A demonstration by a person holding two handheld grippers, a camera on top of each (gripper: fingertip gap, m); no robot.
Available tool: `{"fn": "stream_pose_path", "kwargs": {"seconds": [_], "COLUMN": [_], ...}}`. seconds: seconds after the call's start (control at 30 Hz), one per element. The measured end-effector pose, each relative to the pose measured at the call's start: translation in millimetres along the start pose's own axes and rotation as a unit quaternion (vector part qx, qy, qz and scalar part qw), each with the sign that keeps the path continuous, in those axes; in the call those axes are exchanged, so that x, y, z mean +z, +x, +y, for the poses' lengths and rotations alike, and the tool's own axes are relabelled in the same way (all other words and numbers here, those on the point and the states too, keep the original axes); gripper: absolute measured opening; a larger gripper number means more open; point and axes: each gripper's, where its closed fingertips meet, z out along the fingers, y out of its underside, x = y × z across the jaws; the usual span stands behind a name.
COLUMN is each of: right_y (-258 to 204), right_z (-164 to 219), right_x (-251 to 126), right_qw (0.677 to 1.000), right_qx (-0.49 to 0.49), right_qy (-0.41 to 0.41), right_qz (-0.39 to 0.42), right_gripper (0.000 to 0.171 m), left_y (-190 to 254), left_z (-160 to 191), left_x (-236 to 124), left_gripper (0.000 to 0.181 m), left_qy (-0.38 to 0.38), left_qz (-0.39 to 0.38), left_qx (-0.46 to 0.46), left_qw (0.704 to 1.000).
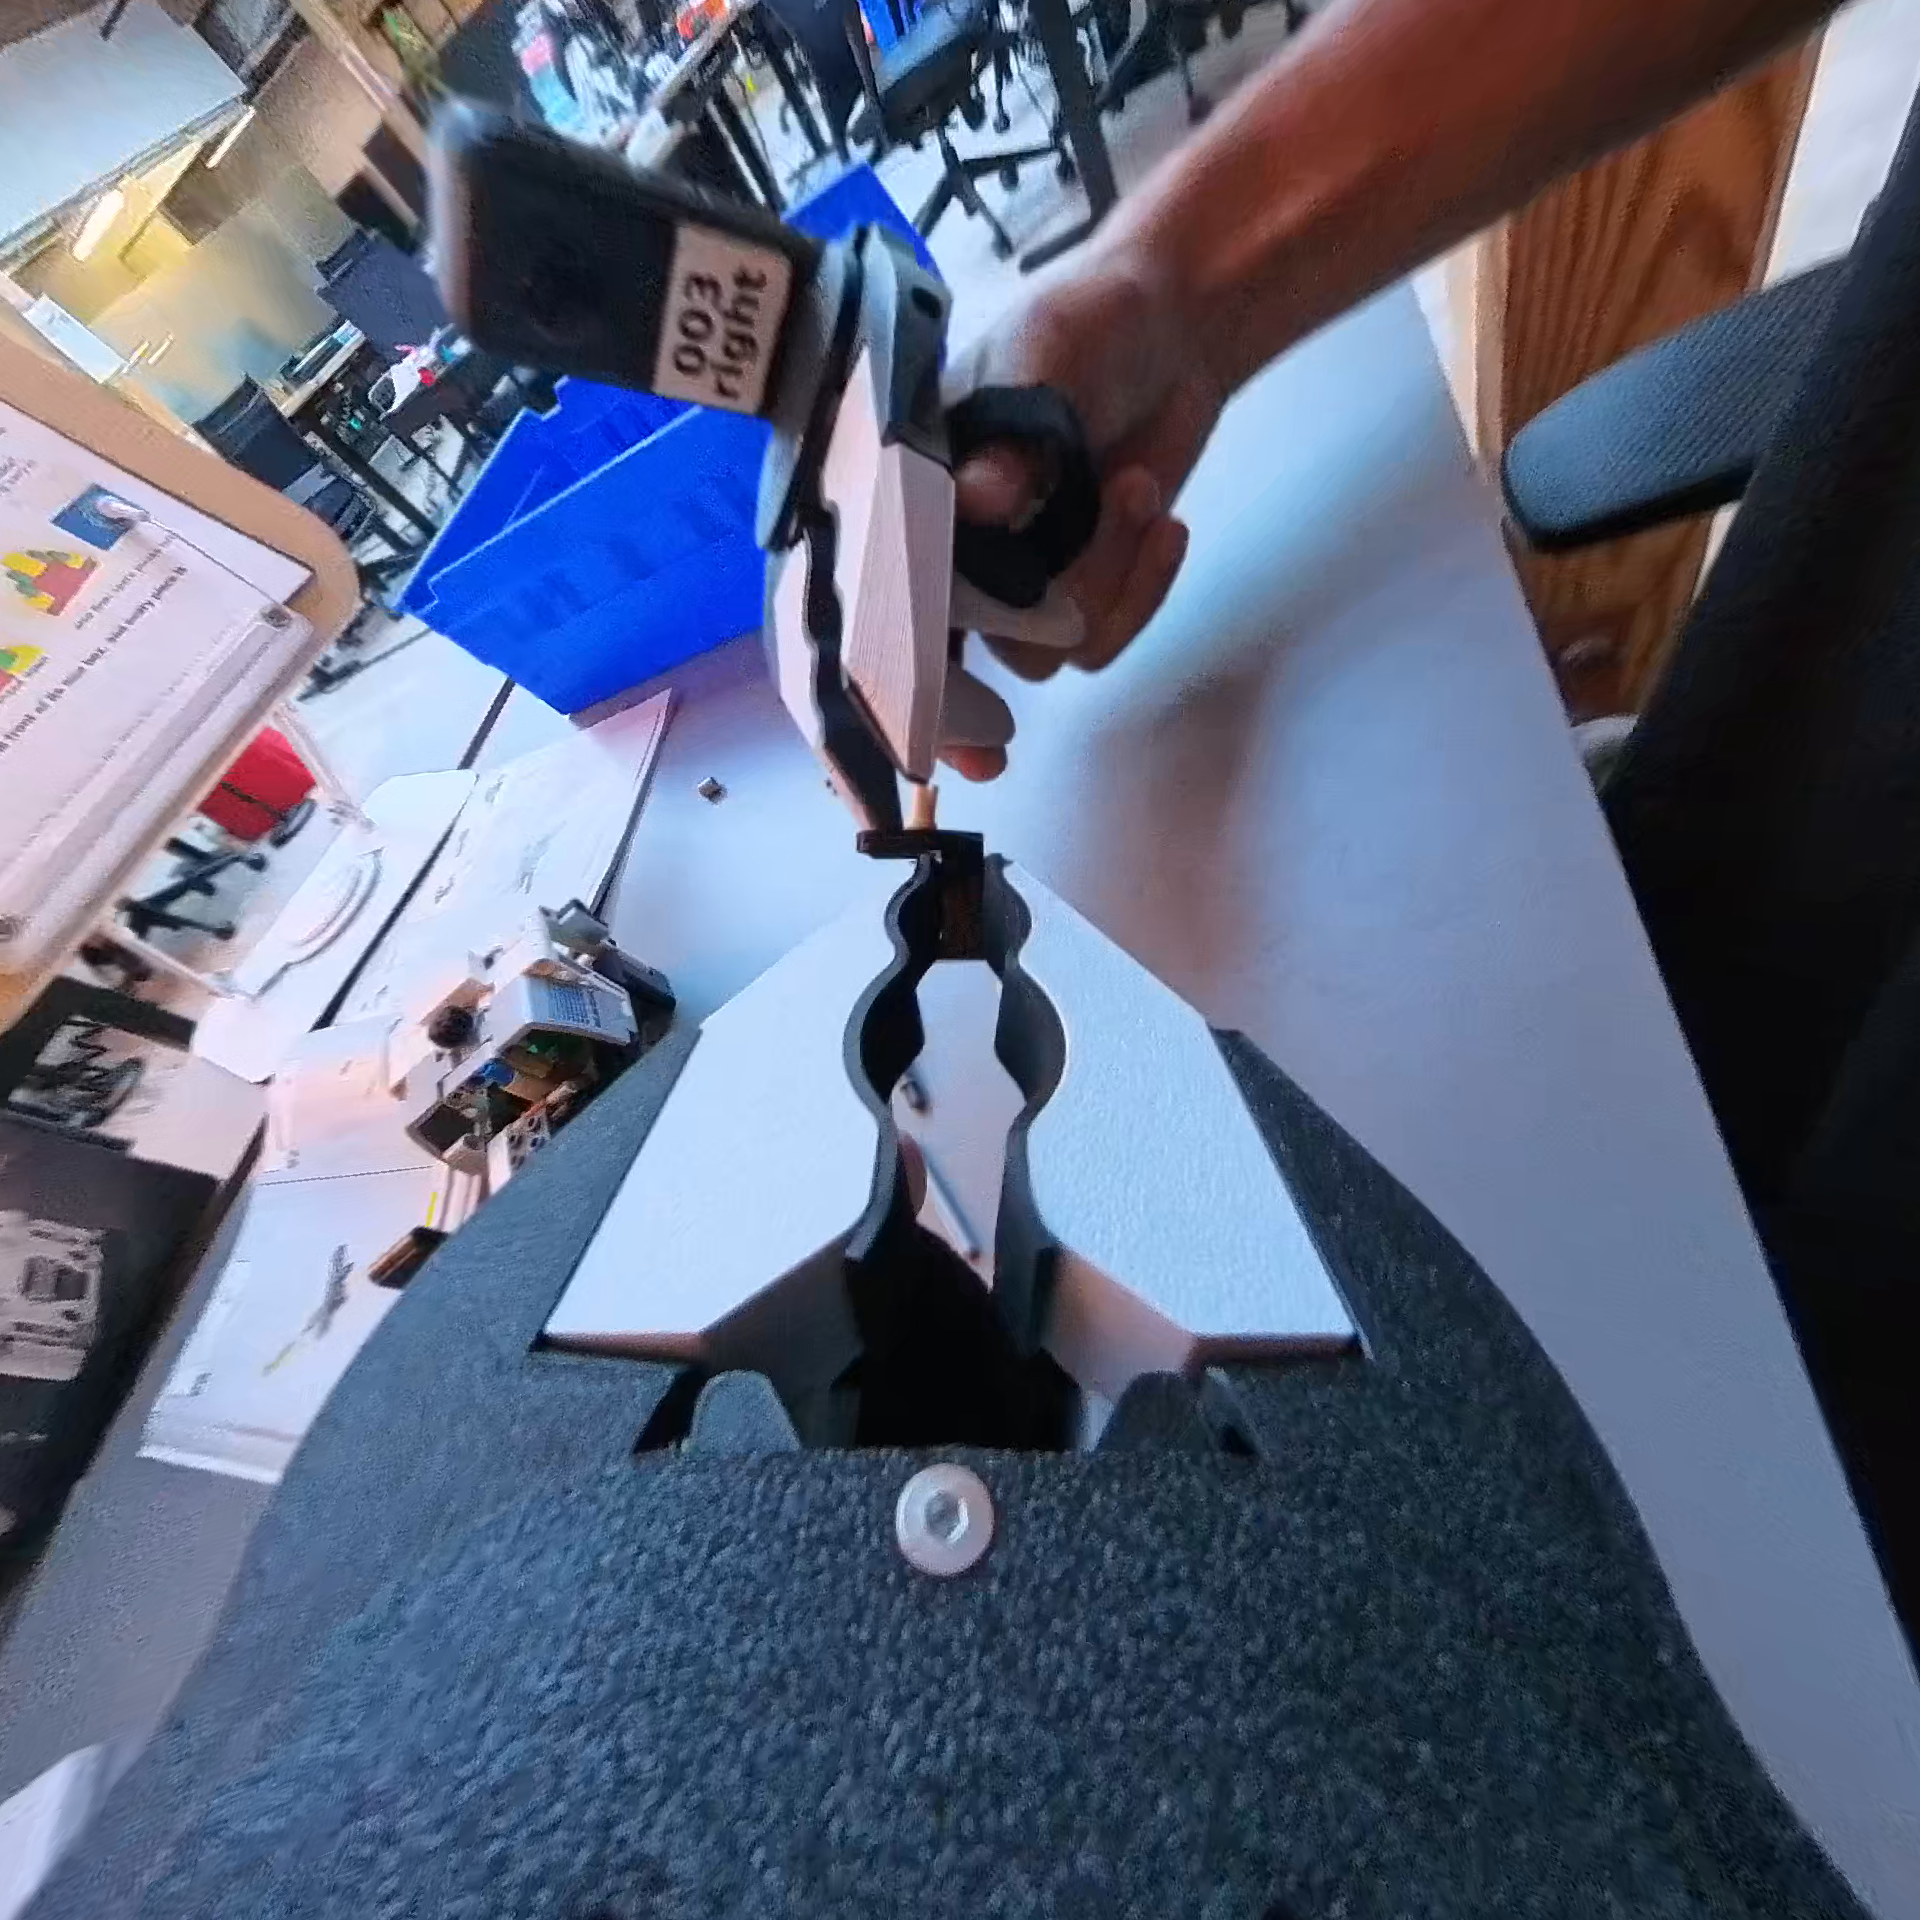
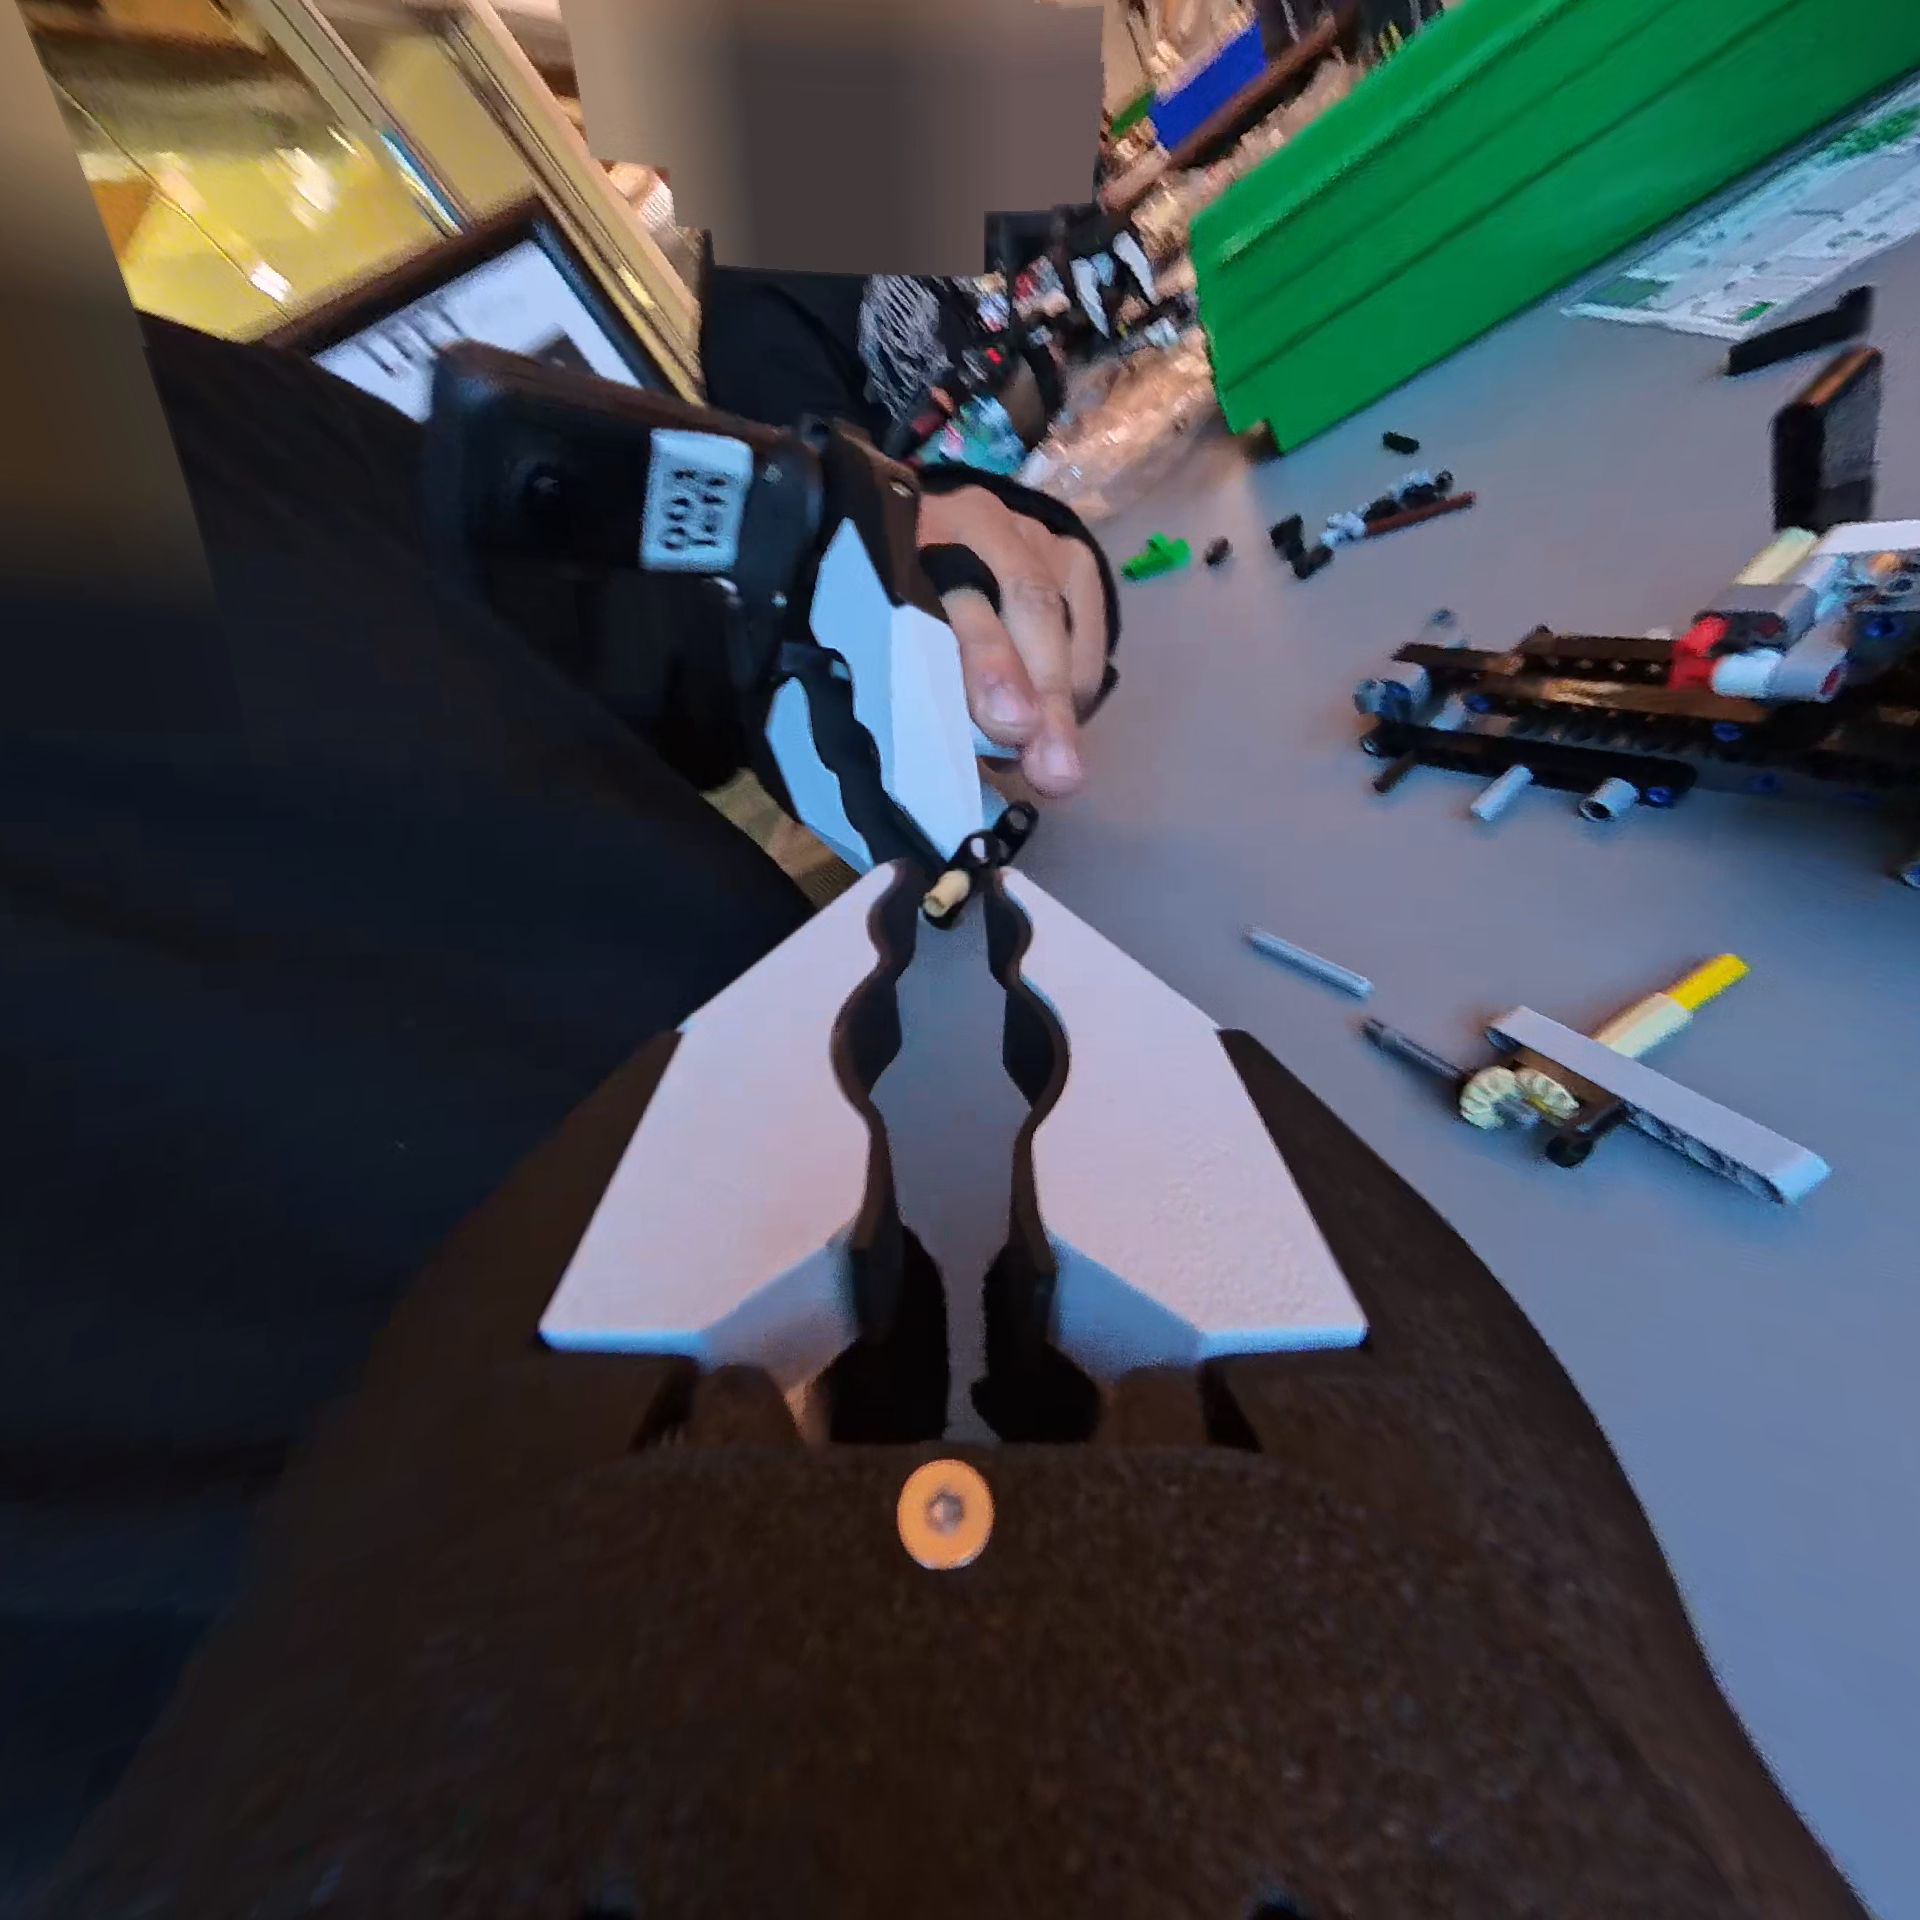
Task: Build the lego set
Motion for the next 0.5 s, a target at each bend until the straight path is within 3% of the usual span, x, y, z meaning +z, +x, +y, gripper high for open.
{"fn": "stream_pose_path", "kwargs": {"seconds": [0.23, 0.33, 0.5], "right_y": [-20.9, -32.8, -37.4], "right_z": [-17.2, -22.8, -26.3], "right_x": [-3.5, -2.6, 0.2], "right_qw": [0.982, 0.964, 0.946], "right_qx": [0.070, 0.101, 0.124], "right_qy": [0.098, 0.122, 0.149], "right_qz": [-0.145, -0.215, -0.259], "right_gripper": [0.034, 0.032, 0.021], "left_y": [-1.9, -2.7, -4.4], "left_z": [-25.6, -34.5, -41.3], "left_x": [-10.2, -12.3, -12.7], "left_gripper": [0.006, 0.006, 0.006], "left_qy": [0.082, 0.106, 0.126], "left_qz": [0.033, 0.046, 0.054], "left_qx": [-0.101, -0.126, -0.142], "left_qw": [0.991, 0.985, 0.980]}}
